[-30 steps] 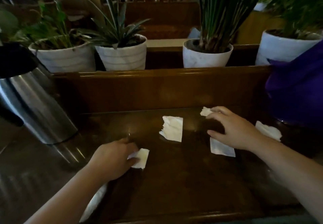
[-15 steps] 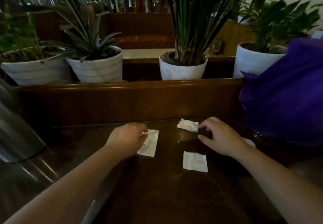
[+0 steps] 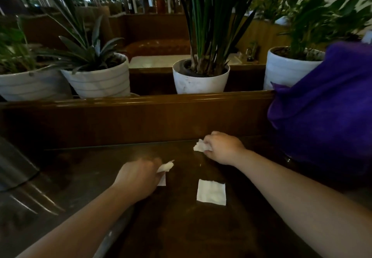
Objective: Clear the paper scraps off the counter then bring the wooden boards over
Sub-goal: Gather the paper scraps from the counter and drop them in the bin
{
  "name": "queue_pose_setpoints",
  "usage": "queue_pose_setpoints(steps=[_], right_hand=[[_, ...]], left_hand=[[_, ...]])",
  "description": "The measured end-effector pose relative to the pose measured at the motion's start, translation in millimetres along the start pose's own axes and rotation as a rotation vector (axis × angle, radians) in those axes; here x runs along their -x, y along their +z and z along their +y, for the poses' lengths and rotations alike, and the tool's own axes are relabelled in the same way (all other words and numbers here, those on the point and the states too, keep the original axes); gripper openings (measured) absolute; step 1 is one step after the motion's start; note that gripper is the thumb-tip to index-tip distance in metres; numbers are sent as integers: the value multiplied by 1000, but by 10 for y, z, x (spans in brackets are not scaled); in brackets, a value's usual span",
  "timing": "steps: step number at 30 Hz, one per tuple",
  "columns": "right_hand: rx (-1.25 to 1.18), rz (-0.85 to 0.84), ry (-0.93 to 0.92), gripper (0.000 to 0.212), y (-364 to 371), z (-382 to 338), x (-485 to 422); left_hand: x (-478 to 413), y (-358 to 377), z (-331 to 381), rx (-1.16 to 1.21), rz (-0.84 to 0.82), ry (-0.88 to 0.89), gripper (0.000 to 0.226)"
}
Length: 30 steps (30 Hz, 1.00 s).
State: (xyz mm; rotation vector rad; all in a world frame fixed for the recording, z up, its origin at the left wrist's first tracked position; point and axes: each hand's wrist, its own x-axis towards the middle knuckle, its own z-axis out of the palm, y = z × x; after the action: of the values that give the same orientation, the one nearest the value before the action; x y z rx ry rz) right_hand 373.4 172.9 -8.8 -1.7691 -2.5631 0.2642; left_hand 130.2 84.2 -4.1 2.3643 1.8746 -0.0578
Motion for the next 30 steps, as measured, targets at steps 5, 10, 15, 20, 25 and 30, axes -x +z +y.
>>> queue_pose_setpoints(steps=[5, 10, 15, 20, 25, 30], right_hand=[[-83, 57, -30, 16, 64, -16, 51], [-128, 83, -253, 13, -37, -103, 596], [7, -17, -307, 15, 82, -137, 962], [-20, -2, -247, 24, 172, -149, 1101], [-35, 46, -180, 13, 177, -48, 1179], [-115, 130, -117, 13, 58, 175, 1314]], left_hand=[[137, -119, 62, 79, 86, 40, 22], [179, -158, 55, 103, 129, 60, 26], [163, -155, 176, 134, 106, 122, 21], [125, -126, 318, 143, 83, 174, 19], [47, -145, 505, 163, 120, 248, 23], [-31, -168, 710, 172, 134, 270, 27]])
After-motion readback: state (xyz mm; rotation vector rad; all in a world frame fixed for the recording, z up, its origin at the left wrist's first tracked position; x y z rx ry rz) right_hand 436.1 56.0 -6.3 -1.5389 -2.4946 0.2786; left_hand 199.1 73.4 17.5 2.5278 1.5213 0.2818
